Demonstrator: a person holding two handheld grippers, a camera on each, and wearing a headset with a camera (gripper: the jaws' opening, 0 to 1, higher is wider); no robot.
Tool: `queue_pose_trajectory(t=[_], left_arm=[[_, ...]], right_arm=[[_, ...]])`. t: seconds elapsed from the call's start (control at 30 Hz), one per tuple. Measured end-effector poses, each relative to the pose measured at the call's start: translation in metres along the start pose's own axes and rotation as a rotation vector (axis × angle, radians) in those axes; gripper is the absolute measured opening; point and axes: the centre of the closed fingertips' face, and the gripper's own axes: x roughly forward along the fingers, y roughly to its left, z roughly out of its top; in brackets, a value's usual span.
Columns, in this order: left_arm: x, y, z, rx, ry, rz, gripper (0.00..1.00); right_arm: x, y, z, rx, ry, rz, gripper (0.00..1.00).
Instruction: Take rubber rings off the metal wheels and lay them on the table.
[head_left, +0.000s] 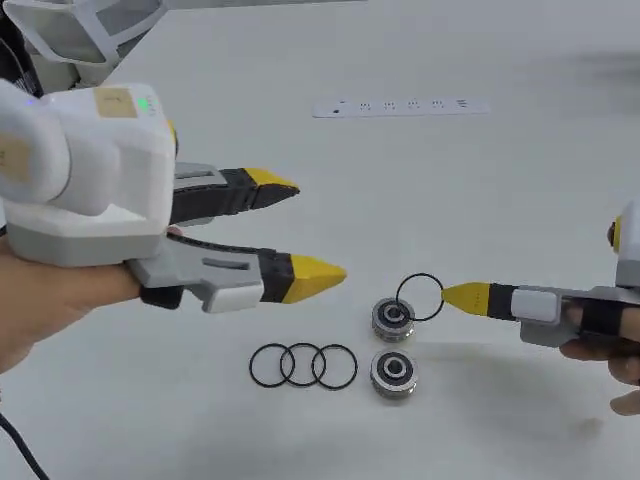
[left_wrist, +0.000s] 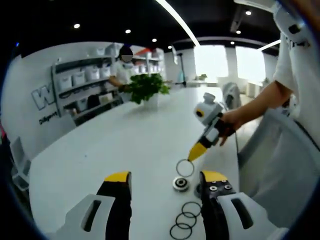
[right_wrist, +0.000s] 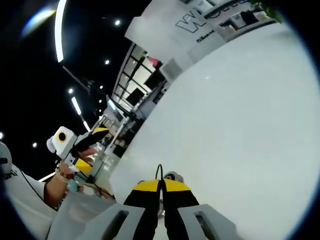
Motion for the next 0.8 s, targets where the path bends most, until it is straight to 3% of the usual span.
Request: queue_pose_trajectory(t=[0.2, 0.53, 0.8], left_arm=[[-0.026, 0.002, -0.005, -0.004, 0.004, 0.044, 0.61], [-0.062, 0.005, -0.031, -0.024, 0.038, 0.119, 0.74], [-0.092, 0.007, -0.048, -0.061, 0.05, 0.182, 0.76]], right_arm=[[-0.013, 0.005, 0.002, -0.019, 0.003, -0.004, 0.0], [-0.037, 0.011, 0.02, -0.034, -0.033, -0.019, 0.0], [-0.044, 0.029, 0.023, -0.067, -0.032, 0.003, 0.0]])
